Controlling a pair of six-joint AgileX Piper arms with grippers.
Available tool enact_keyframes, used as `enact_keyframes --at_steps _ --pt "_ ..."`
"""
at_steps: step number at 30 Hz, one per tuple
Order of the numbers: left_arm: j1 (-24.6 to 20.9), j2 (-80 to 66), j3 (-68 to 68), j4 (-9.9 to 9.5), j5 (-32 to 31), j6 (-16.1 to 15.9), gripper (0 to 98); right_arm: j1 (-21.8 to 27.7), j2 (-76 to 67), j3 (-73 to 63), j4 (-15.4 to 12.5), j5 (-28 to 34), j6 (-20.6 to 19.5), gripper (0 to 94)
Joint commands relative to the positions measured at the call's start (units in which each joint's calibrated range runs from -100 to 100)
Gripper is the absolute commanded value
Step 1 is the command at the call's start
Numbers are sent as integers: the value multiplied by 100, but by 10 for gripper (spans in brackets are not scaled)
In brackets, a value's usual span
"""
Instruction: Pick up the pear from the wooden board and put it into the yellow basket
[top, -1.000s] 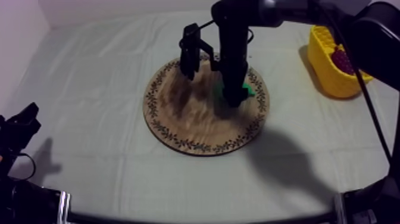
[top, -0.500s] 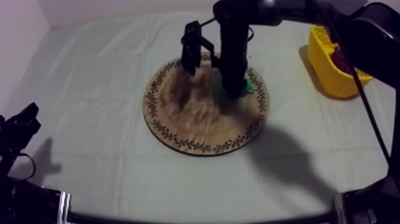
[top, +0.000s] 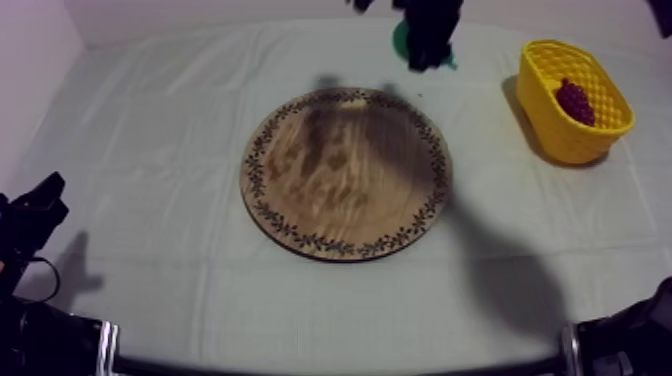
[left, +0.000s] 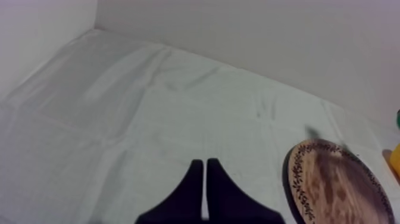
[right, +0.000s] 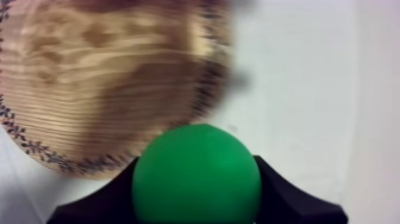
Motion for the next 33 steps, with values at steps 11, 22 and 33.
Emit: enact_keyframes --at_steps 11,22,33 --pt "1 0 0 -2 -1 -1 1 1427 -1033 -269 166 -434 -730 405" --pt "1 0 0 -2 -1 -1 1 2390 -1424 705 253 -948 -1522 424" --pt "1 0 0 -2 -1 -1 1 2525 -1730 2749 189 -1443 -1831 437"
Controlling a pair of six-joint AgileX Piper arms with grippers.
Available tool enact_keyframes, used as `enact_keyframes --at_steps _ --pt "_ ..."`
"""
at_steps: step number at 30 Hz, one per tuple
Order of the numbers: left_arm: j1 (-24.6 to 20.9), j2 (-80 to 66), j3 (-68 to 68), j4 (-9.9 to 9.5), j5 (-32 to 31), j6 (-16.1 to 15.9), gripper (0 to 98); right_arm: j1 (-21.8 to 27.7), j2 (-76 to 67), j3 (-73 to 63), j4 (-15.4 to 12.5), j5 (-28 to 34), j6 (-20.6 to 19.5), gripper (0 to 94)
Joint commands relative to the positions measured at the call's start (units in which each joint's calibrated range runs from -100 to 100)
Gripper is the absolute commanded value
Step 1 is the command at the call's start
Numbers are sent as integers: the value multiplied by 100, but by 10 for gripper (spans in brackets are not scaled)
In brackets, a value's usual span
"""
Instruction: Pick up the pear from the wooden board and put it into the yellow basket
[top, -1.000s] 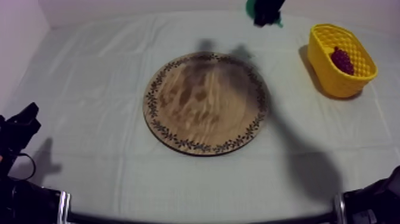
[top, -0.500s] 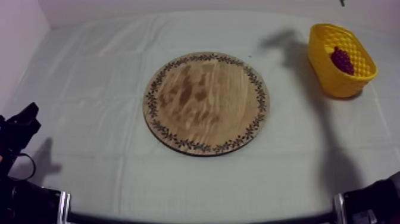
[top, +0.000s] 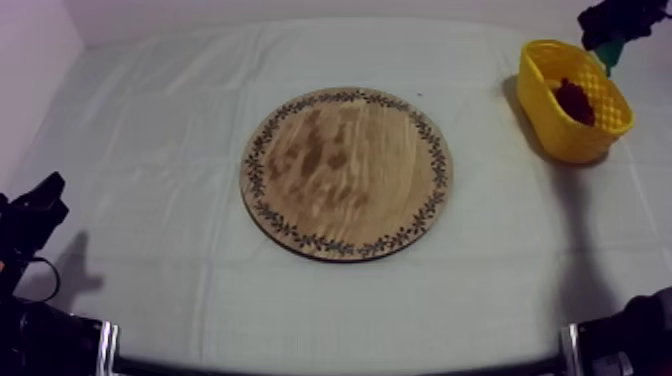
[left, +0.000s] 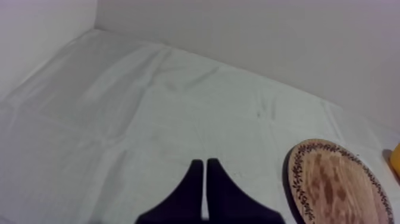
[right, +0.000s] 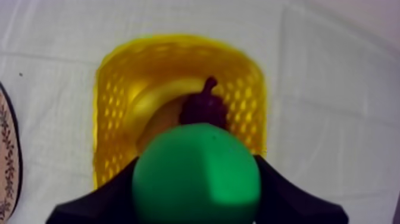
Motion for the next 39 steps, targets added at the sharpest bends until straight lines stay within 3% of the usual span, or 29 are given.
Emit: enact_keyframes --at_steps 1,9,19,24,39 --pt "1 0 0 -2 -1 -1 1 7 25 525 11 -98 -68 440" --pt "1 0 0 -2 -1 -1 1 54 505 966 -37 -590 -318 468" --pt "1 0 0 -2 -1 -1 1 28 1192 672 3 -1080 -401 620" --pt "1 0 0 -2 -1 -1 1 -7 1258 553 11 -1279 -381 633" --pt "1 0 0 -2 -1 -1 1 160 -1188 1789 237 -2050 -380 570"
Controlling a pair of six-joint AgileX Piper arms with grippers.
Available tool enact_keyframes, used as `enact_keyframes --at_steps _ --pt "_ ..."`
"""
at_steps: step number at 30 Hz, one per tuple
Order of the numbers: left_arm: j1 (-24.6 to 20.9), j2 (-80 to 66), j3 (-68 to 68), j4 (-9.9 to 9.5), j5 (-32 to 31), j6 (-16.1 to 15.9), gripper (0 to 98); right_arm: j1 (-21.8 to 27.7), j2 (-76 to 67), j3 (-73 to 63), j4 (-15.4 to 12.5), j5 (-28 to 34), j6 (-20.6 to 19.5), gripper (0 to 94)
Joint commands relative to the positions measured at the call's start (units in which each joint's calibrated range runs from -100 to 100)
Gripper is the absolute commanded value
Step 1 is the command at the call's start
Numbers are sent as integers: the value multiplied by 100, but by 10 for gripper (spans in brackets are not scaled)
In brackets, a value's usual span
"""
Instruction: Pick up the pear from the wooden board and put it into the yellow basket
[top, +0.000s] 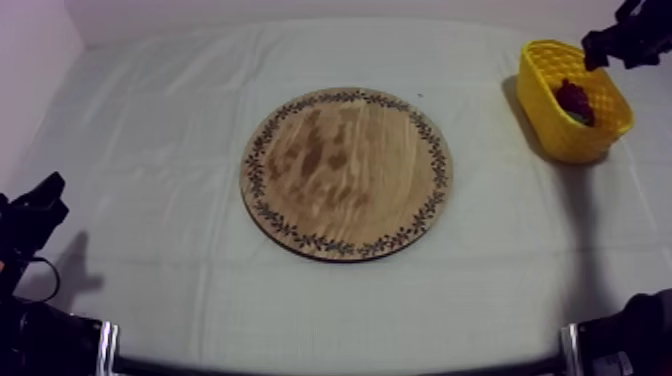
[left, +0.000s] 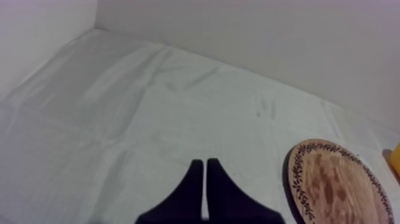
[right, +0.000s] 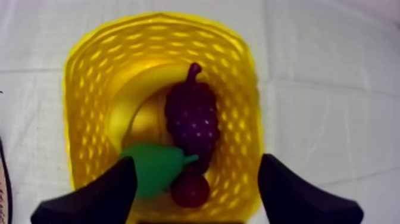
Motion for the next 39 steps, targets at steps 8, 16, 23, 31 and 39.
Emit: enact_keyframes --at_steps 8,16,23,31,39 --pt "1 0 0 -2 -1 -1 1 -113 -2613 1931 -144 -821 108 567" --pt "1 0 0 -2 -1 -1 1 -227 -4685 3679 -483 -1685 409 471" --pt "1 0 0 -2 -1 -1 1 -175 -6588 5512 -1695 -2663 1500 362" --pt "1 0 0 -2 -1 -1 1 -187 -8070 6738 -2800 -2817 2501 258" --pt "1 0 0 -2 -1 -1 1 -241 -8965 7301 -2540 -2690 1674 84"
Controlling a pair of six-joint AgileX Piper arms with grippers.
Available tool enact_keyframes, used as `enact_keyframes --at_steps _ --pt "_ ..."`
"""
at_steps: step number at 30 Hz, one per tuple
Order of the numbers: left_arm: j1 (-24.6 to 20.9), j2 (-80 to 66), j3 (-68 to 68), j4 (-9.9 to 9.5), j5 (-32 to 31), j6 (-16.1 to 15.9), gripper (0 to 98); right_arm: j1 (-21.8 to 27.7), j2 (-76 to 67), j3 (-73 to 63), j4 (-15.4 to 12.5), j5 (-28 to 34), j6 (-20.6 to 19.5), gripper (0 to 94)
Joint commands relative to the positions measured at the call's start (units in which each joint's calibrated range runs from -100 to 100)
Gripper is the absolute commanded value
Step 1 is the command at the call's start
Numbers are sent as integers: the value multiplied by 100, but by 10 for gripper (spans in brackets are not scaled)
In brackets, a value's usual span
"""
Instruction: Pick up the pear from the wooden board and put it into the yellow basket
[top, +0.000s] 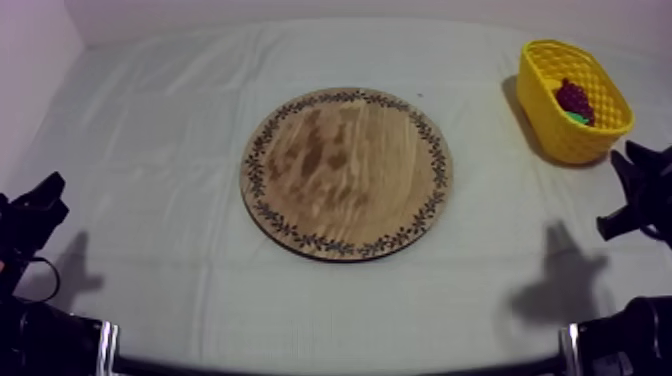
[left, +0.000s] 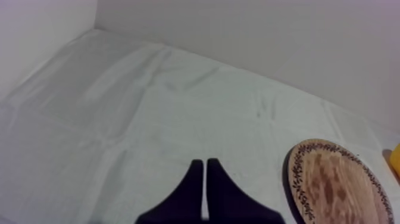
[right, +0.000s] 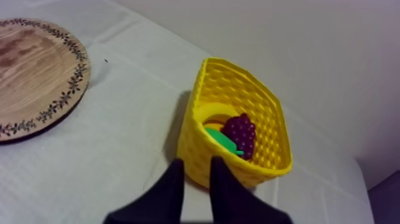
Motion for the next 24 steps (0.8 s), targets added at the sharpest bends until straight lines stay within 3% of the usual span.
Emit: enact_keyframes --at_steps 1,5,8,15,24 --pt "1 0 0 -2 -1 -1 1 -28 -295 75 412 202 -986 69" --pt "1 0 0 -2 -1 -1 1 -172 -615 217 1019 612 -1648 27" --pt "1 0 0 -2 -1 -1 1 -290 -814 272 1252 751 -1879 14" --pt "1 0 0 -2 -1 -1 1 -497 -959 308 1495 983 -1894 8" --pt "1 0 0 -2 -1 -1 1 -682 -971 312 1548 1029 -1951 7"
